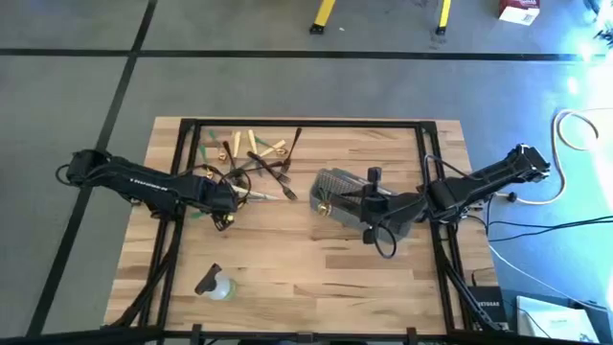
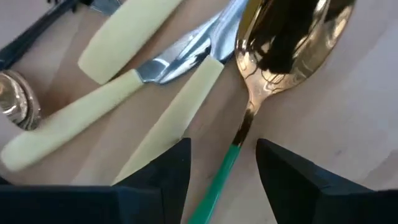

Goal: Sort silverware
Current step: Put the gold spoon into the cutlery rack

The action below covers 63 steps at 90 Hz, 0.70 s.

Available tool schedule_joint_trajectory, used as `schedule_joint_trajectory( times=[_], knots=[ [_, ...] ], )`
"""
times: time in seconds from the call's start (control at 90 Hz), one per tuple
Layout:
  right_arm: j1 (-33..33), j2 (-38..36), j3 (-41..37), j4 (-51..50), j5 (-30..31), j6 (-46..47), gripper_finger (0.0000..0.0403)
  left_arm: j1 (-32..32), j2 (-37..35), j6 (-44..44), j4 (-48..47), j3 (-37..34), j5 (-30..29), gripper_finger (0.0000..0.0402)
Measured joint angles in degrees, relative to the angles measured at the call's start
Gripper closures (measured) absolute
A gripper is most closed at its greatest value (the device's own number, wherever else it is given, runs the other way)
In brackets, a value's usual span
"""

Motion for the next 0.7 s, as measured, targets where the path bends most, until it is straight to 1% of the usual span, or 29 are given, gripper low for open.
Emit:
schedule_joint_trajectory(
  times=[0.1,0.167,0.322,0.556,0.611,0.7],
  knots=[
    [0.0,0.0,0.0,0.1,0.0,0.0,0.0315,0.7,-0.1,-1.6,0.7,-0.5,0.3,0.0237],
    [0.0,0.0,0.0,0.0,0.0,0.0,0.0315,0.8,-0.2,-1.6,1.3,-0.9,0.9,0.0247],
    [0.0,0.0,0.0,0.0,0.0,0.0,0.0315,1.7,-0.2,1.9,4.2,-2.1,3.4,0.0294],
    [0.0,0.0,0.0,-0.6,0.0,0.0,0.0315,1.9,-0.2,3.1,5.6,-2.1,4.8,0.0385],
    [0.0,0.0,0.0,-0.8,0.0,0.0,0.0315,1.9,-0.2,3.3,5.9,-2.2,4.9,0.0394],
    [0.0,0.0,0.0,-1.3,-1.1,0.3,0.0315,1.6,-0.1,3.1,6.6,-2.2,4.8,0.0396]
  ],
)
